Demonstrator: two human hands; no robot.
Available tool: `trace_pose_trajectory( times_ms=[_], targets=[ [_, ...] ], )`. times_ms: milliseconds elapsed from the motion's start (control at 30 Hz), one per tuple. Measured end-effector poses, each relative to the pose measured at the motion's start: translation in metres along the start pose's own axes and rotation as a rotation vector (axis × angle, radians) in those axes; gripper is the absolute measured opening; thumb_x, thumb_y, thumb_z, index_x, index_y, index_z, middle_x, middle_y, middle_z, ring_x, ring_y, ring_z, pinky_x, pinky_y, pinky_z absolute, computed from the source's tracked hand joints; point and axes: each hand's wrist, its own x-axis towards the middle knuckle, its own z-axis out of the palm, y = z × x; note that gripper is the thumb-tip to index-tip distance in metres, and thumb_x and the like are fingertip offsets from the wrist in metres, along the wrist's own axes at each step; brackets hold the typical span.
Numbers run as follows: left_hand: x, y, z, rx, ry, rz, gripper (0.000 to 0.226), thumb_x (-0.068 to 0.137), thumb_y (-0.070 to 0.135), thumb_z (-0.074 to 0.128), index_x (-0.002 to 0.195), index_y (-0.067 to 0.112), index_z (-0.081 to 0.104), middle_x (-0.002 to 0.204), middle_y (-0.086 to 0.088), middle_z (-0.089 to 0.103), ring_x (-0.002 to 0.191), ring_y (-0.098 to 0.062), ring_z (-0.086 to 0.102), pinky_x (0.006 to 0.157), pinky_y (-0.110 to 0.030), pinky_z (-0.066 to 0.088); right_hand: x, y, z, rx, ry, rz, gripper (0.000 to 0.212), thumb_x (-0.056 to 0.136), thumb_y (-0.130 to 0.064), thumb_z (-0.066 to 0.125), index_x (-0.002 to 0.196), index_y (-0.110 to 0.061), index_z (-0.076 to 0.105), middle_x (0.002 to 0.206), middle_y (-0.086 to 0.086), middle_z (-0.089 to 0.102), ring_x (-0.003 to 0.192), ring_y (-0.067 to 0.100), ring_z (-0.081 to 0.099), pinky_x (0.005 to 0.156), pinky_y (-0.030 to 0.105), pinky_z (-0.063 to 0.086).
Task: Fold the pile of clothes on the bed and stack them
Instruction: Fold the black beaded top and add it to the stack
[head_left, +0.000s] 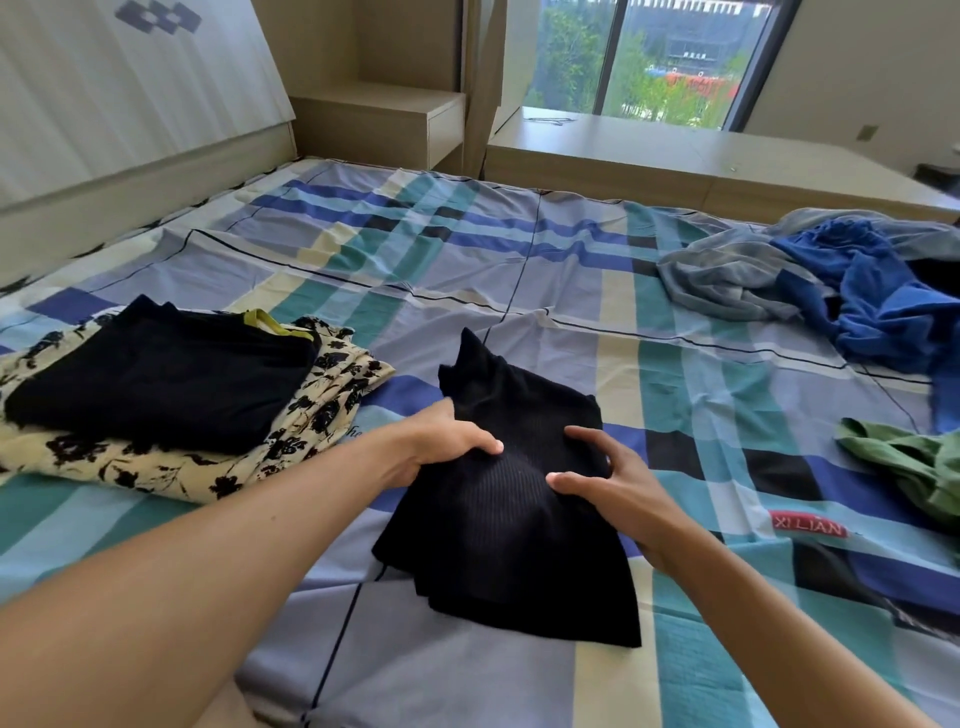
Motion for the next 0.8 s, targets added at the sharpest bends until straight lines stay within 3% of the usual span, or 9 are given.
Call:
trace_pose_trajectory(
  times_ms=[100, 200, 300, 433, 533, 667, 800],
  targets=[
    [-0.009, 0.001, -0.005, -0.003, -0.046, 0.074, 0.057, 0.076, 0.011, 0.076, 0.127, 0.021, 0.053, 0.113, -0.007, 0.069, 0.1, -0.022, 0.07, 0.087, -0.037, 0.059, -0.004, -0.003, -0.001, 0.078, -0.033, -0.007, 0.077, 0.054, -0.037, 0.087, 0.126, -0.045, 0.062, 0.123, -0.004, 0.069, 0.106, 0.016, 0.07, 0.095, 0.04, 0.057],
    [-0.022, 0.004, -0.012, -0.006, -0.003, 0.134, 0.065, 0.072, 0.016, 0.077, 0.129, 0.024, 0.048, 0.118, -0.006, 0.066, 0.105, -0.021, 0.067, 0.094, -0.041, 0.056, -0.008, -0.017, 0.004, 0.068, -0.023, -0.064, 0.07, 0.069, -0.014, 0.086, 0.13, -0.039, 0.062, 0.118, -0.006, 0.071, 0.103, 0.015, 0.072, 0.095, 0.041, 0.057],
    [-0.038, 0.013, -0.03, -0.02, 0.111, 0.185, 0.071, 0.064, 0.025, 0.076, 0.128, 0.025, 0.045, 0.119, -0.005, 0.064, 0.106, -0.023, 0.065, 0.095, -0.044, 0.055, -0.006, -0.046, 0.012, 0.078, -0.038, -0.119, 0.07, 0.075, 0.001, 0.08, 0.134, -0.033, 0.061, 0.113, -0.003, 0.074, 0.097, 0.015, 0.073, 0.09, 0.037, 0.059],
    [-0.067, 0.024, -0.085, -0.086, 0.344, 0.209, 0.053, 0.081, 0.02, 0.074, 0.125, 0.021, 0.043, 0.118, -0.004, 0.059, 0.108, -0.026, 0.059, 0.098, -0.046, 0.051, 0.01, -0.106, 0.04, 0.08, -0.109, -0.225, 0.07, 0.074, 0.006, 0.079, 0.132, -0.031, 0.063, 0.111, -0.002, 0.074, 0.095, 0.015, 0.074, 0.08, 0.027, 0.06],
    [-0.091, 0.016, -0.13, -0.224, 0.539, 0.207, 0.048, 0.084, 0.019, 0.073, 0.123, 0.019, 0.044, 0.115, -0.004, 0.059, 0.104, -0.025, 0.061, 0.094, -0.044, 0.053, 0.035, -0.171, 0.076, -0.071, -0.213, -0.332, 0.069, 0.075, 0.004, 0.077, 0.133, -0.031, 0.062, 0.118, 0.004, 0.07, 0.097, 0.016, 0.071, 0.085, 0.029, 0.06],
    [-0.105, -0.014, -0.179, -0.565, 0.766, 0.211, 0.063, 0.08, 0.02, 0.074, 0.132, 0.022, 0.038, 0.123, -0.005, 0.058, 0.109, -0.028, 0.061, 0.093, -0.046, 0.053, 0.067, -0.272, 0.14, -0.532, -0.359, -0.525, 0.068, 0.082, -0.006, 0.072, 0.139, -0.04, 0.054, 0.126, -0.003, 0.052, 0.091, 0.009, 0.06, 0.074, 0.021, 0.053],
    [-0.092, -0.045, -0.208, -0.855, 0.975, 0.156, 0.078, 0.086, 0.021, 0.073, 0.147, 0.023, 0.024, 0.138, -0.011, 0.048, 0.121, -0.035, 0.054, 0.104, -0.055, 0.047, 0.091, -0.331, 0.22, -0.832, -0.393, -0.736, 0.067, 0.082, -0.005, 0.068, 0.141, -0.034, 0.054, 0.109, 0.0, 0.063, 0.076, 0.006, 0.057, 0.06, 0.014, 0.042]
  ],
)
